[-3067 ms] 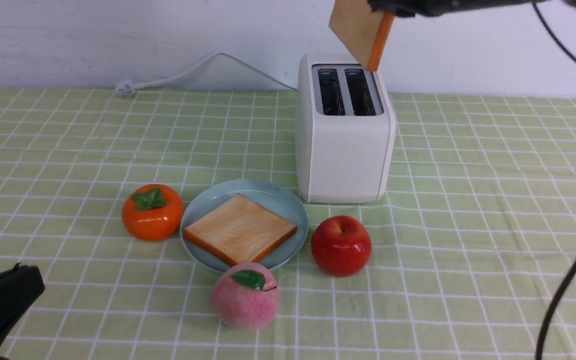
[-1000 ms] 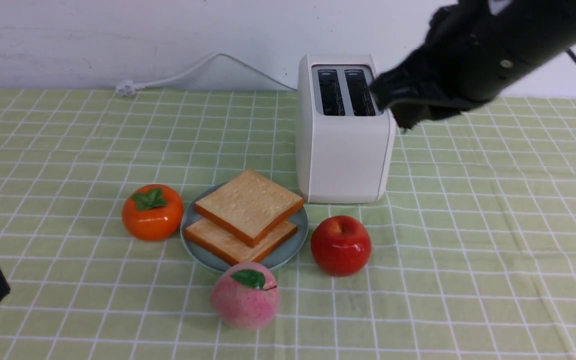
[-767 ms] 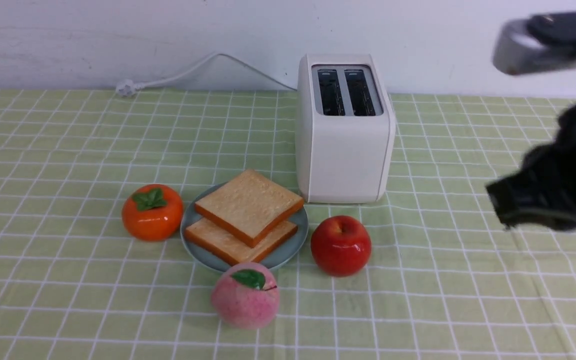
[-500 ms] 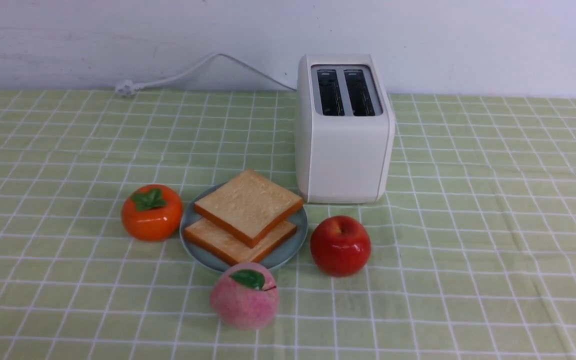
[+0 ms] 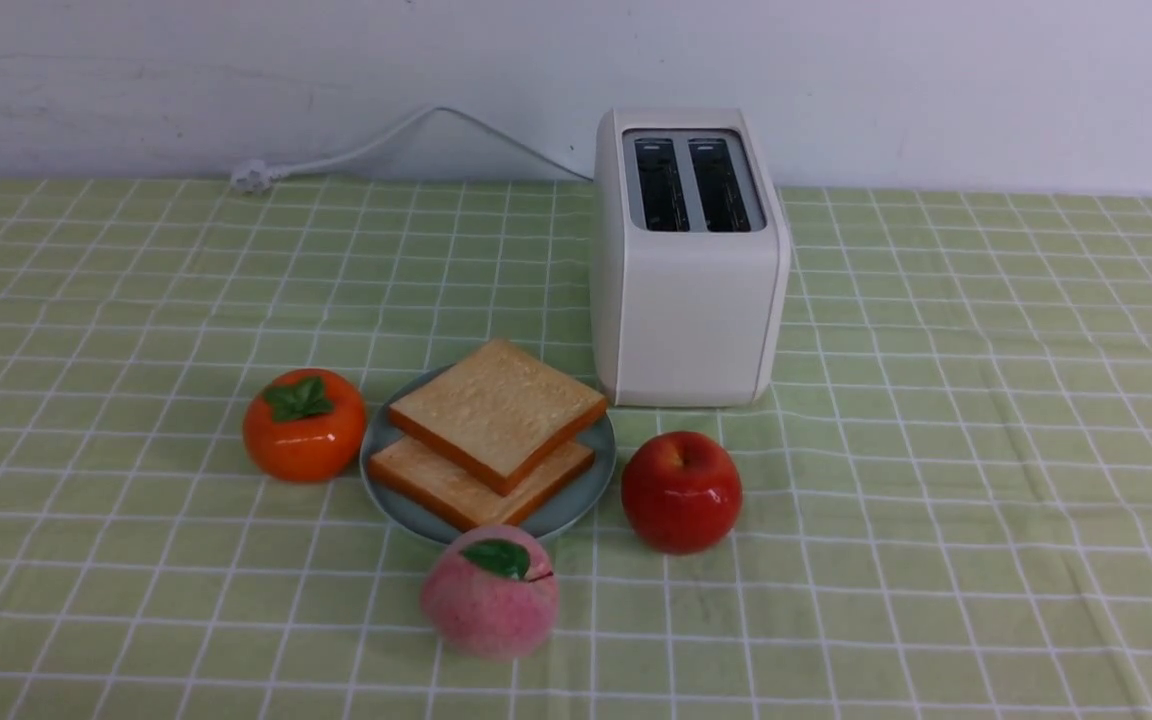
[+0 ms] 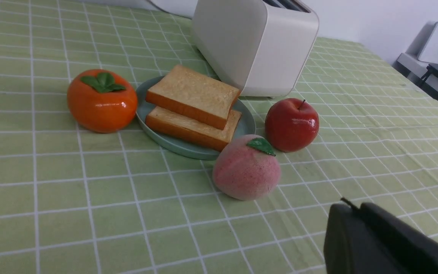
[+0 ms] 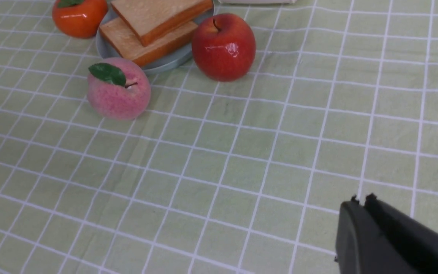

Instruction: Take toasted bread from bread machine on green coffee tablecloth place on plate.

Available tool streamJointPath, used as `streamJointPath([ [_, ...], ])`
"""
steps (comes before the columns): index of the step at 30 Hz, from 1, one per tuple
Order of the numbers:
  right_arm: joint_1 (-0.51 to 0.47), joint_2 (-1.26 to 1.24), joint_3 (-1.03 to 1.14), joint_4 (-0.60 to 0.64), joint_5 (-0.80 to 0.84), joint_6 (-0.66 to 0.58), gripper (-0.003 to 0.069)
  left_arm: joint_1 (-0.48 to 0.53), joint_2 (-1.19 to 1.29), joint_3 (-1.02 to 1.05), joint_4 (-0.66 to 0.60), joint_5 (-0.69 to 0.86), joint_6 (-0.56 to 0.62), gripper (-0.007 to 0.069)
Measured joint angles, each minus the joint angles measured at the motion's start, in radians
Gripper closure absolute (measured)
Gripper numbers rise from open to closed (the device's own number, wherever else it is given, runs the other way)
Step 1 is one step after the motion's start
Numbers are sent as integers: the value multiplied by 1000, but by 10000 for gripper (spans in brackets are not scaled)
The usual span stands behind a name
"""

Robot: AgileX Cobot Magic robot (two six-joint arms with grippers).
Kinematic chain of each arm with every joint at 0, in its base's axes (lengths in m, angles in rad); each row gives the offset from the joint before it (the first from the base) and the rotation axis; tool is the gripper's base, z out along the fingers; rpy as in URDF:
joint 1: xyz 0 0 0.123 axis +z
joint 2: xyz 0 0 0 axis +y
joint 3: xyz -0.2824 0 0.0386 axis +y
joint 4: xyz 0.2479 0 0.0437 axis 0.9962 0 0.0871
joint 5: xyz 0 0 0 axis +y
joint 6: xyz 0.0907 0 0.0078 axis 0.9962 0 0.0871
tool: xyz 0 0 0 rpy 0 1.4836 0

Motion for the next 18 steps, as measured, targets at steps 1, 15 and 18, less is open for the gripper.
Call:
streamJointPath([
  [1,0,-1,1,0,5,0,637,0,0,0,0,0,0,603],
  [15,-421,-246,349,53,-322,-277,678,0,0,0,0,1,0,589],
  [18,-490,-358,526,89,-462,-359,678,0,0,0,0,1,0,588],
])
